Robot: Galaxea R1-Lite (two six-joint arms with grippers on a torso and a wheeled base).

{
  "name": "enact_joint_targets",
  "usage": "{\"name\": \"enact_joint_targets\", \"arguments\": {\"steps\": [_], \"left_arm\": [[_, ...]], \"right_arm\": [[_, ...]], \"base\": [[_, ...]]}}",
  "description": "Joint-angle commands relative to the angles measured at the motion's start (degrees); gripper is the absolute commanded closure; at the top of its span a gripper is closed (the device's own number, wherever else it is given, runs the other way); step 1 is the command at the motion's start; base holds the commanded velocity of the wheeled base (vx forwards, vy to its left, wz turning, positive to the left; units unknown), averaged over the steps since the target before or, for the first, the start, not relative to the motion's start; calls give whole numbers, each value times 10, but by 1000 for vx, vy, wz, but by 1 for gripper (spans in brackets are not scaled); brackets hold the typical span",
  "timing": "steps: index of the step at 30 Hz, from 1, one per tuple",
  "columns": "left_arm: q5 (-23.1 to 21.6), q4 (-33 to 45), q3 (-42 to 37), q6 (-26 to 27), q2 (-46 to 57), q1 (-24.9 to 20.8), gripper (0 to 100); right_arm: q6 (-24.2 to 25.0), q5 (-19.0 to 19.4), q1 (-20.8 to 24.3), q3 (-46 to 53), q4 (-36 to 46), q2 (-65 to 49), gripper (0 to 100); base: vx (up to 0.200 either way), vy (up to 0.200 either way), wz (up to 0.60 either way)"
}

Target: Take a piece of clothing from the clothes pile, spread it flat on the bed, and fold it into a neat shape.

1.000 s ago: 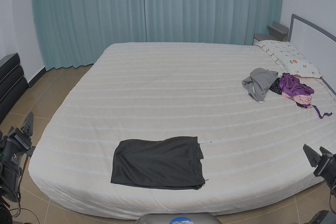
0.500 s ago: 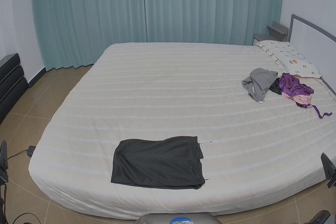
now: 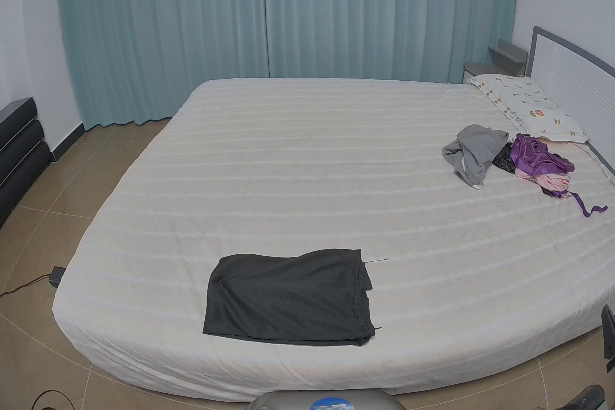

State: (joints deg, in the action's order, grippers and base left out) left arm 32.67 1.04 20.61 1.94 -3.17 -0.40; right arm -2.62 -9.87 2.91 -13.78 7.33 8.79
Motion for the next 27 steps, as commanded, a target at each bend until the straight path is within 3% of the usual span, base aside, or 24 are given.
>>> {"name": "enact_joint_targets", "arguments": {"steps": [1,2,3,8,12,14,18,20,22,27], "left_arm": [[-2,-2,-6,-1,27,6,0],[-2,-2,-6,-1,27,6,0],[-3,-14,-5,-4,27,6,0],[-7,-56,-26,-16,27,6,0],[-81,-89,-102,-26,27,6,0],[-96,-141,-141,-20,27,6,0],[-134,-218,-206,3,28,6,0],[-153,-215,-206,-1,27,6,0],[-182,-207,-206,-4,27,6,0],[-226,-142,-206,-5,27,6,0]], "right_arm": [[-5,53,-26,-9,10,-88,0],[-5,53,-26,-9,10,-88,0],[-7,86,-27,-15,-6,-88,0],[-8,93,-27,40,-83,-88,0],[-9,96,-27,138,-222,-88,0],[-8,96,-29,138,-242,-88,0],[-7,91,-29,138,-226,-88,0],[-7,91,-29,138,-199,-88,0],[-8,82,-29,138,-119,-88,0],[-12,82,-30,137,-118,-88,0]], "base": [[0,0,0],[0,0,0],[0,0,0],[0,0,0],[0,0,0],[0,0,0],[0,0,0],[0,0,0],[0,0,0],[0,0,0]]}}
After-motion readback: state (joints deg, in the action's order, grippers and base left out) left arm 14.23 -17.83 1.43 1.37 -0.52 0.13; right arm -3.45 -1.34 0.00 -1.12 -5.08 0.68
